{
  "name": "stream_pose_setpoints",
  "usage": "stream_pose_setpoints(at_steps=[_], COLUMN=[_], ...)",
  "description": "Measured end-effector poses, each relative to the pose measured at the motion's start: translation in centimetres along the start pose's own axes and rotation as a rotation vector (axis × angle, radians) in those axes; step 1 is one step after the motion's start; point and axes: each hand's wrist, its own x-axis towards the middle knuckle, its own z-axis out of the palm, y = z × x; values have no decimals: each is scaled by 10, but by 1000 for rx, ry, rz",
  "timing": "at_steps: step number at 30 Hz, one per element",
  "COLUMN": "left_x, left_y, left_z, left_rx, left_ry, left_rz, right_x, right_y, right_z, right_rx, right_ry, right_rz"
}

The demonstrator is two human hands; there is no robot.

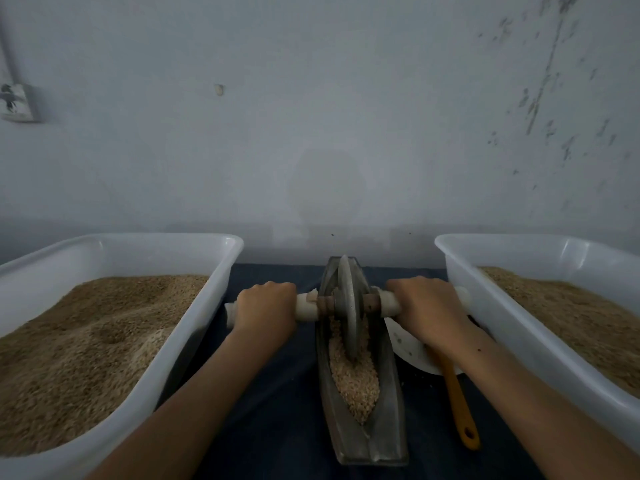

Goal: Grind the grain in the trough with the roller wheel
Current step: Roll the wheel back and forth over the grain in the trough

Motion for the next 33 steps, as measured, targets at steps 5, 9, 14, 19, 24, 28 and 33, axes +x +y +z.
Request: stream_pose_setpoints(at_steps=[5,9,14,19,24,28,33], left_x=[-2,-3,-3,-2,-3,-5,-7], left_y=[0,-1,1,3,4,3,6], left_z=[-4,-11,-12,-6,-7,-14,-20], left_rx=[32,64,73,59,62,100,150], left_ry=[-94,-173,-158,-45,-48,-132,-141], left_rz=[12,54,39,-11,-3,26,51], right_x=[1,2,2,2,0,2,2], right_y=[3,7,7,3,5,9,13], right_z=[-10,-22,-15,-3,-3,-12,-12], right_rx=[12,68,71,29,55,101,212], right_ry=[-214,-456,-398,-132,-151,-379,-528], right_rz=[-24,-15,-3,12,-8,-24,36])
